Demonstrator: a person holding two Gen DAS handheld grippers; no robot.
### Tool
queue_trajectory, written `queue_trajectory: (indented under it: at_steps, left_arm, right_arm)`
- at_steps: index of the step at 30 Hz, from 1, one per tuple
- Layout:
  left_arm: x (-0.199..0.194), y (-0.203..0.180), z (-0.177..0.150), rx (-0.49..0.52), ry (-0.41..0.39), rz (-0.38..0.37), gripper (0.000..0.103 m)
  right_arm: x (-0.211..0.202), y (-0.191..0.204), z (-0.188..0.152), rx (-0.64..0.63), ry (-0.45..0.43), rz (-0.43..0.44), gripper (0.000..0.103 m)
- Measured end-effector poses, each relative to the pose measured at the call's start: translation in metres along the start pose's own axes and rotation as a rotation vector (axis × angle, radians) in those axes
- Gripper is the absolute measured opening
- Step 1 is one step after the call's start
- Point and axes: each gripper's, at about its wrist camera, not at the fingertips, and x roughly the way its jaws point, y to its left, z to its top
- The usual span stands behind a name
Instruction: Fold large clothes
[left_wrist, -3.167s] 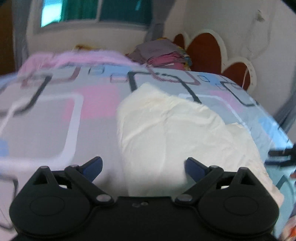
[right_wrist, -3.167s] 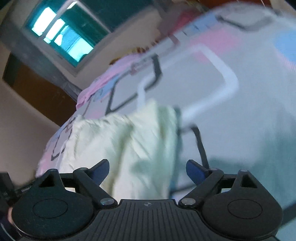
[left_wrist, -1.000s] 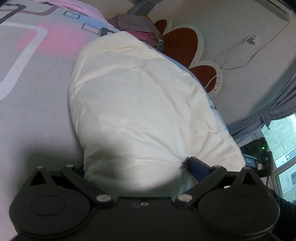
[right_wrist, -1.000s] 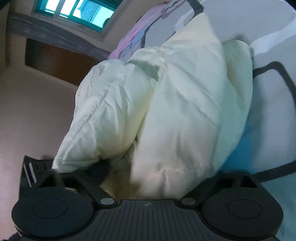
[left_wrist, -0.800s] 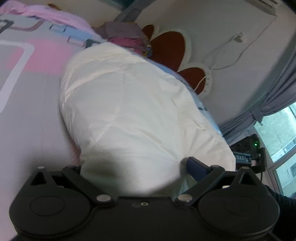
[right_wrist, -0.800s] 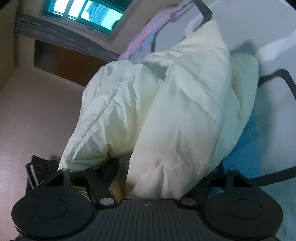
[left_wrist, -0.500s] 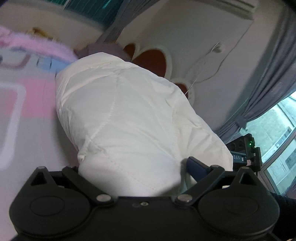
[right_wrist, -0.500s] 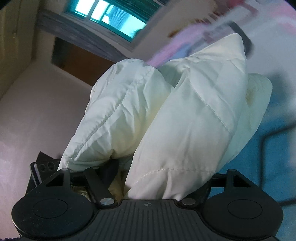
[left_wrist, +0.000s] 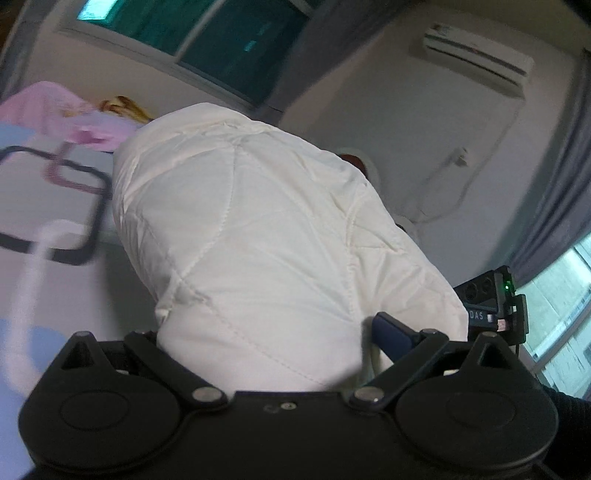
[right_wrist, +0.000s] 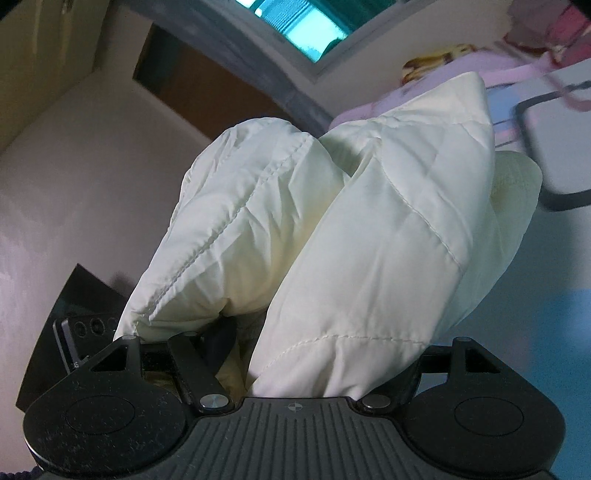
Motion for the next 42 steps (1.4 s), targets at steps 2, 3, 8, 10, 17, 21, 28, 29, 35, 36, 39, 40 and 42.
queue_trajectory:
  at_steps: [2, 3, 8, 10, 17, 21, 28, 29, 35, 36, 39, 40, 42]
  left_arm:
    - [-0.014, 0.025, 0.004, -0.025, -0.004, 0.016, 0.099]
    - [-0.020, 0.037, 0.004, -0.039, -0.003, 0.023, 0.099]
    - [-0.029, 0.077, 0.004, -0.084, 0.024, 0.056, 0.099]
    - [-0.030, 0.088, 0.002, -0.091, 0.036, 0.062, 0.099]
    - [-0.015, 0.116, -0.014, -0.076, 0.125, 0.114, 0.099]
    - [-0.010, 0.124, -0.016, -0.045, 0.164, 0.154, 0.099]
    - [-0.009, 0.128, -0.020, -0.044, 0.180, 0.183, 0.099]
    - [-0.012, 0.126, -0.022, -0.049, 0.180, 0.185, 0.099]
    - [-0.013, 0.123, -0.021, -0.052, 0.193, 0.208, 0.101]
    - [-0.014, 0.124, -0.018, -0.054, 0.204, 0.214, 0.102]
    - [-0.033, 0.122, -0.009, -0.041, 0.210, 0.247, 0.100]
    - [-0.043, 0.121, -0.005, -0.031, 0.199, 0.267, 0.100]
    - [-0.069, 0.120, 0.006, -0.016, 0.132, 0.295, 0.099]
  right_arm:
    - [0.031, 0.008, 0.002, 0.001, 0.019, 0.004, 0.071]
    - [0.044, 0.010, 0.003, 0.005, 0.028, 0.003, 0.071]
    - [0.095, 0.012, 0.001, 0.029, 0.073, -0.015, 0.071]
    - [0.109, 0.008, 0.004, 0.042, 0.088, -0.024, 0.071]
    - [0.147, -0.021, -0.010, 0.115, 0.131, -0.083, 0.071]
    - [0.164, -0.040, -0.014, 0.155, 0.143, -0.117, 0.072]
    - [0.187, -0.044, -0.011, 0.174, 0.154, -0.139, 0.072]
    - [0.188, -0.045, -0.009, 0.174, 0.156, -0.141, 0.072]
    - [0.168, -0.062, -0.017, 0.180, 0.152, -0.160, 0.078]
    - [0.151, -0.057, -0.020, 0.178, 0.144, -0.177, 0.079]
    - [0.109, -0.060, -0.018, 0.171, 0.081, -0.253, 0.084]
    - [0.095, -0.062, -0.016, 0.166, 0.051, -0.285, 0.086]
    - [0.063, -0.059, -0.009, 0.145, -0.031, -0.351, 0.086]
